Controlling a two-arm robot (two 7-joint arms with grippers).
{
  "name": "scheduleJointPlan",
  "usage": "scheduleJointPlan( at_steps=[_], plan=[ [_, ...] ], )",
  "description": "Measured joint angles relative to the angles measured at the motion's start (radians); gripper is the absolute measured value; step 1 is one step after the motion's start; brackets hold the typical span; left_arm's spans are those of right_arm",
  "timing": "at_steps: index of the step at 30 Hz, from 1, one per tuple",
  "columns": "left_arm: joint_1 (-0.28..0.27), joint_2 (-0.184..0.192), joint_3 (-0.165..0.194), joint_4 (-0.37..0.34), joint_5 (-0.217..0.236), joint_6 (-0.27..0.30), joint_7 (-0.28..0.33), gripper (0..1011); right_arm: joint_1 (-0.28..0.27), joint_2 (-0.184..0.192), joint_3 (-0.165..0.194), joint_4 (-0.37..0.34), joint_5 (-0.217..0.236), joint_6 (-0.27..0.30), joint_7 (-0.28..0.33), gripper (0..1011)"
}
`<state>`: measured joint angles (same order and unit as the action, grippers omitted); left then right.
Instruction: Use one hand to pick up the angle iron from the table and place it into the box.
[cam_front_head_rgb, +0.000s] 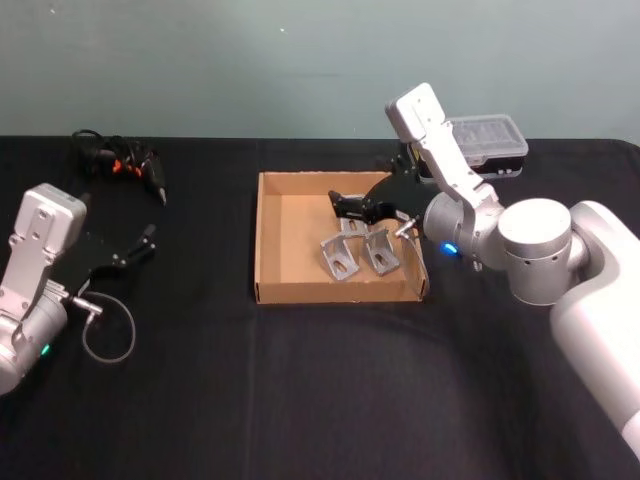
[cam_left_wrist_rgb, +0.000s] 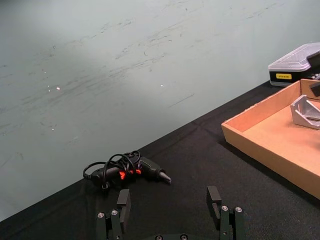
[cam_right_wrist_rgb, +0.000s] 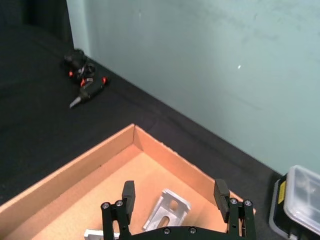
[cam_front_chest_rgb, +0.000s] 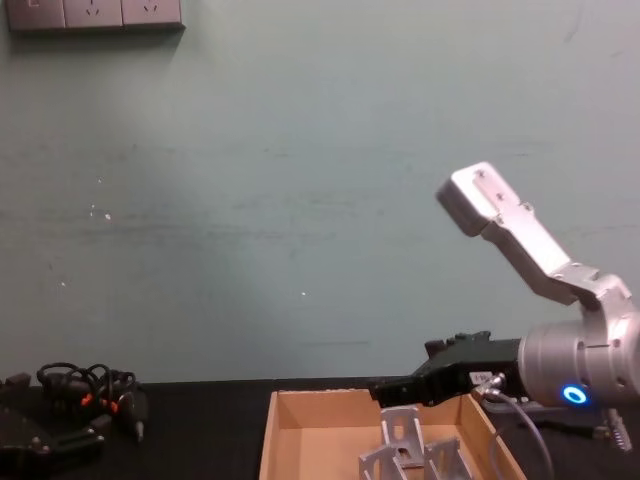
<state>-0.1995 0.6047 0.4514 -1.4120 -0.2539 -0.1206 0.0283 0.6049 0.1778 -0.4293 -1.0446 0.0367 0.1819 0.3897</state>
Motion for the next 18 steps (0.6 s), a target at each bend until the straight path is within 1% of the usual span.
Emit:
scheduleJointPlan(
  at_steps=[5, 6, 7, 8, 9, 11, 12, 13, 14, 15, 18],
  plan=[
    [0.000, 0.000, 0.000, 0.000, 0.000, 0.000, 0.000, 1000, -0.056, 0.021, 0.019, -0.089, 0.009, -0.024, -0.021, 1003],
    [0.000, 0.000, 0.000, 0.000, 0.000, 0.000, 0.000, 1000, -0.080, 0.030, 0.027, -0.122, 0.011, -0.035, -0.030, 1003],
    [0.000, 0.000, 0.000, 0.000, 0.000, 0.000, 0.000, 1000, -0.091, 0.035, 0.031, -0.139, 0.012, -0.042, -0.035, 1003],
    [0.000, 0.000, 0.000, 0.000, 0.000, 0.000, 0.000, 1000, -0.120, 0.047, 0.040, -0.177, 0.014, -0.055, -0.045, 1003],
    [0.000, 0.000, 0.000, 0.000, 0.000, 0.000, 0.000, 1000, -0.120, 0.047, 0.040, -0.177, 0.014, -0.055, -0.045, 1002],
    [0.000, 0.000, 0.000, 0.000, 0.000, 0.000, 0.000, 1000, -0.172, 0.069, 0.059, -0.244, 0.015, -0.080, -0.066, 1003],
    [0.000, 0.000, 0.000, 0.000, 0.000, 0.000, 0.000, 1000, -0.172, 0.069, 0.059, -0.244, 0.015, -0.080, -0.066, 1003],
    [0.000, 0.000, 0.000, 0.000, 0.000, 0.000, 0.000, 1000, -0.198, 0.080, 0.069, -0.273, 0.014, -0.094, -0.076, 1003],
    [0.000, 0.000, 0.000, 0.000, 0.000, 0.000, 0.000, 1000, -0.212, 0.087, 0.075, -0.288, 0.014, -0.100, -0.082, 1003],
    [0.000, 0.000, 0.000, 0.000, 0.000, 0.000, 0.000, 1000, -0.244, 0.101, 0.086, -0.319, 0.010, -0.117, -0.093, 1003],
    [0.000, 0.000, 0.000, 0.000, 0.000, 0.000, 0.000, 1000, -0.297, 0.125, 0.110, -0.366, 0.000, -0.145, -0.114, 1003]
  ],
)
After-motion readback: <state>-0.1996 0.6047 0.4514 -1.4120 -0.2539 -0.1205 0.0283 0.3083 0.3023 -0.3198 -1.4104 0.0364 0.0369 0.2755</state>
